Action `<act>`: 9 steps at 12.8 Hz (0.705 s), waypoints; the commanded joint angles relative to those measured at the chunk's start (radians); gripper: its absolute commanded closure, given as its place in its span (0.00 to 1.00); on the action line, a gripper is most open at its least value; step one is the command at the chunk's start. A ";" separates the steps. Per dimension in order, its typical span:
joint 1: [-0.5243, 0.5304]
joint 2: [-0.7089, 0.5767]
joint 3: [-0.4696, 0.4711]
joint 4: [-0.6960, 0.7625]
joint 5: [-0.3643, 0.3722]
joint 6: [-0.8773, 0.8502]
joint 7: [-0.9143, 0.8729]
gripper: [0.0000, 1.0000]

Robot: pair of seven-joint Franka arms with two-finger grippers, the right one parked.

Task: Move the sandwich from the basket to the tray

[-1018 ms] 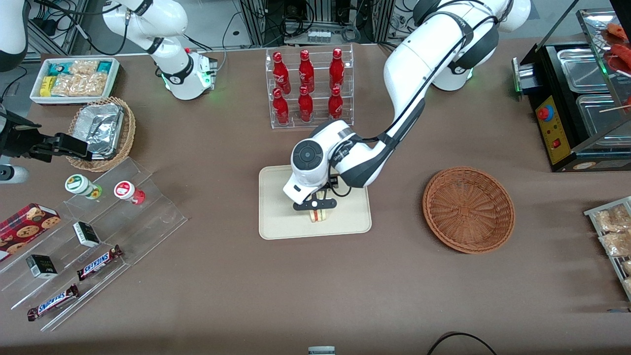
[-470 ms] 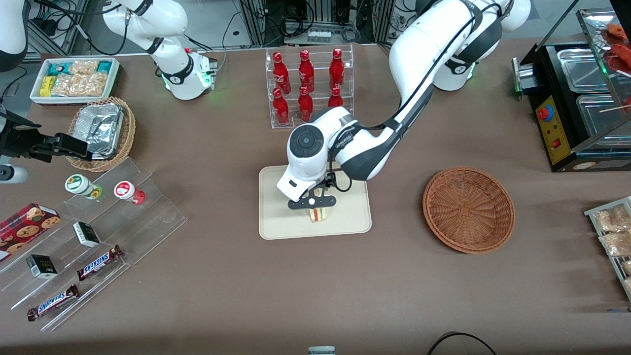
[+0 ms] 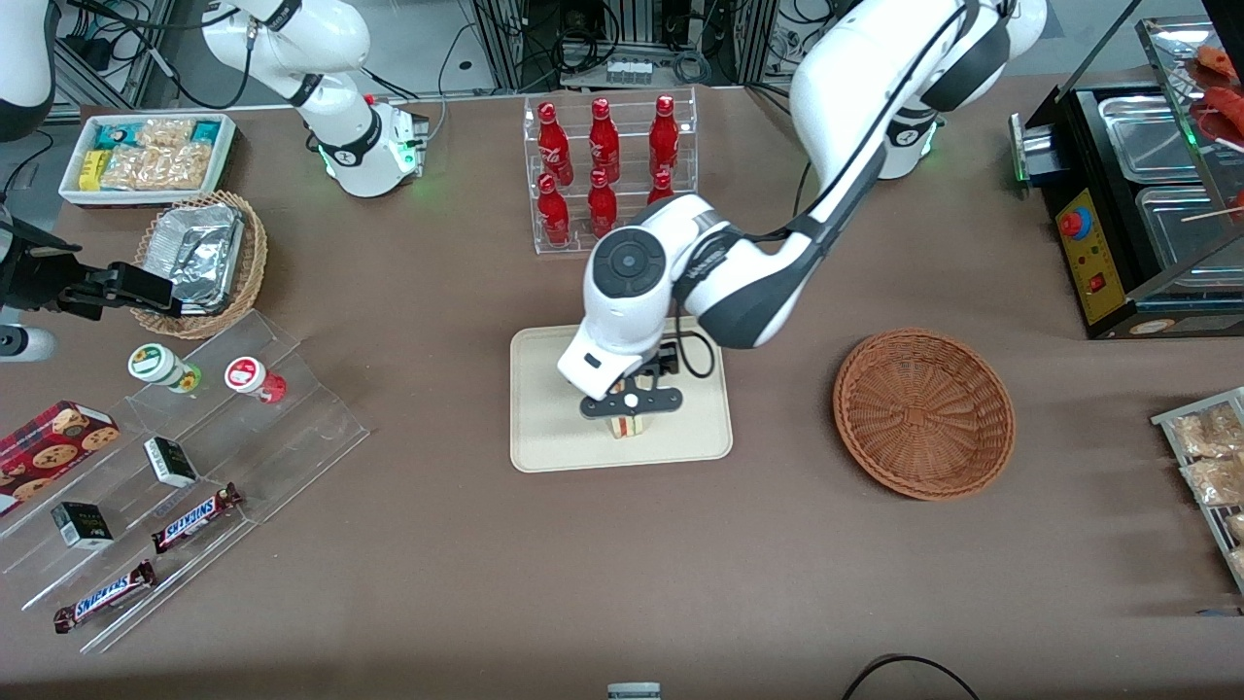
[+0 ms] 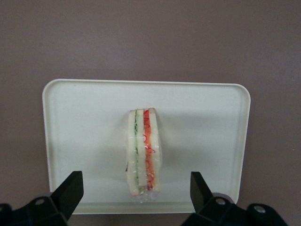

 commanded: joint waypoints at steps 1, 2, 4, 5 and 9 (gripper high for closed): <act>0.063 -0.070 0.001 -0.030 -0.012 -0.068 0.062 0.00; 0.106 -0.100 -0.001 -0.063 -0.014 -0.070 0.065 0.00; 0.200 -0.204 -0.007 -0.181 -0.086 -0.061 0.180 0.00; 0.255 -0.249 -0.007 -0.227 -0.116 -0.064 0.258 0.00; 0.414 -0.375 -0.007 -0.346 -0.181 -0.073 0.453 0.00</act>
